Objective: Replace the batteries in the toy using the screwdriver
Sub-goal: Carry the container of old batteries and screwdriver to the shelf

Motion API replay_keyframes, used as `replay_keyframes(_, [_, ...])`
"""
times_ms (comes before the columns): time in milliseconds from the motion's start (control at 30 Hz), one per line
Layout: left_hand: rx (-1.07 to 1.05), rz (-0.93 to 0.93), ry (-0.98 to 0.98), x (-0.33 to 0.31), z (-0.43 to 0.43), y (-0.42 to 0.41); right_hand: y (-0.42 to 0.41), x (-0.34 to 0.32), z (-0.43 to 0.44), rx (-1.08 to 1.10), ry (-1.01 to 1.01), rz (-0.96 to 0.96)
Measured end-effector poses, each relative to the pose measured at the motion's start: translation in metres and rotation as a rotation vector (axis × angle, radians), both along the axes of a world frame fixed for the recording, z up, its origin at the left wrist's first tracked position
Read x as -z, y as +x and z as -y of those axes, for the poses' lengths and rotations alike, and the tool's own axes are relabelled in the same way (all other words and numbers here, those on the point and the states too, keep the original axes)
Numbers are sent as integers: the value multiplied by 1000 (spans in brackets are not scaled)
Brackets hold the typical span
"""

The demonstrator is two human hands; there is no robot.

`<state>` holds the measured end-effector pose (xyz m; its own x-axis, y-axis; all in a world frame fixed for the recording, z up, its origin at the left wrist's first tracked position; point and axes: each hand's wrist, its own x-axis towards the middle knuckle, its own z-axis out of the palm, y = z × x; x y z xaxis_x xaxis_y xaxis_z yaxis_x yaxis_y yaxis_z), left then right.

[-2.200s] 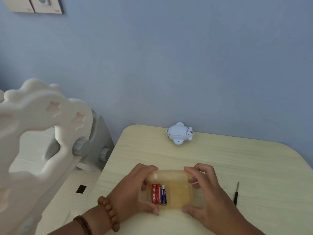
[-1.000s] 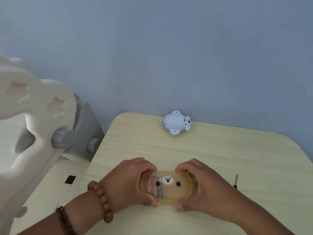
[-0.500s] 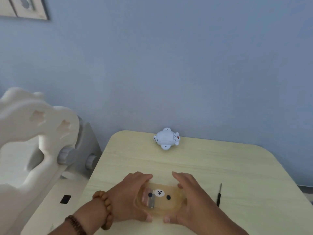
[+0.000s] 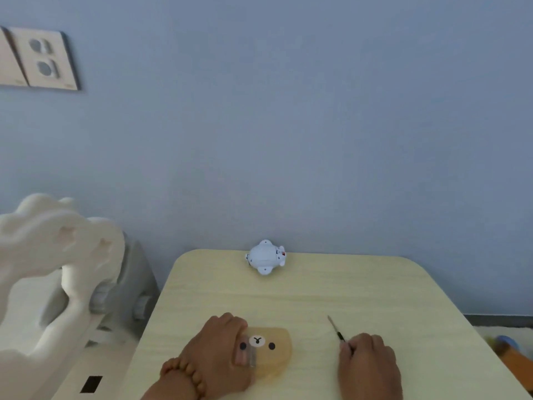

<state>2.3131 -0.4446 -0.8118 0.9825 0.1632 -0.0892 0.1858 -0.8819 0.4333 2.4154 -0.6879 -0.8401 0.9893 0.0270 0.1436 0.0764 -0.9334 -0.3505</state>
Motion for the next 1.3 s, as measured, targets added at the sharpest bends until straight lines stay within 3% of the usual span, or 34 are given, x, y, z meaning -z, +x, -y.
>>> replay_keyframes(100, [-39, 10, -53, -2, -11, 2, -3, 16, 1, -1, 49, 81])
replay_keyframes(233, [-106, 21, -164, -29, -22, 8, -3, -7, 0, 55, 153, -149])
replay_keyframes(300, [-105, 25, -159, -61, -28, 12, -1, -44, -6, 108, 275, -149])
replay_keyframes(533, [-109, 122, -171, -277, -40, 32, 16, -260, -24, -155, 325, 174])
replay_keyframes(833, [-113, 201, -106, -596, -3, -19, -18, -590, -9, -220, 363, 97])
replay_keyframes(1000, [-145, 263, -30, -747, 18, -80, -67, -733, 14, -300, 412, 131])
replay_keyframes(1133, [-167, 293, 26, -820, 28, -133, -104, -809, 23, -353, 450, 172])
replay_keyframes(1300, [-207, 299, 42, -854, 33, -187, -148, -852, 22, -398, 460, 209])
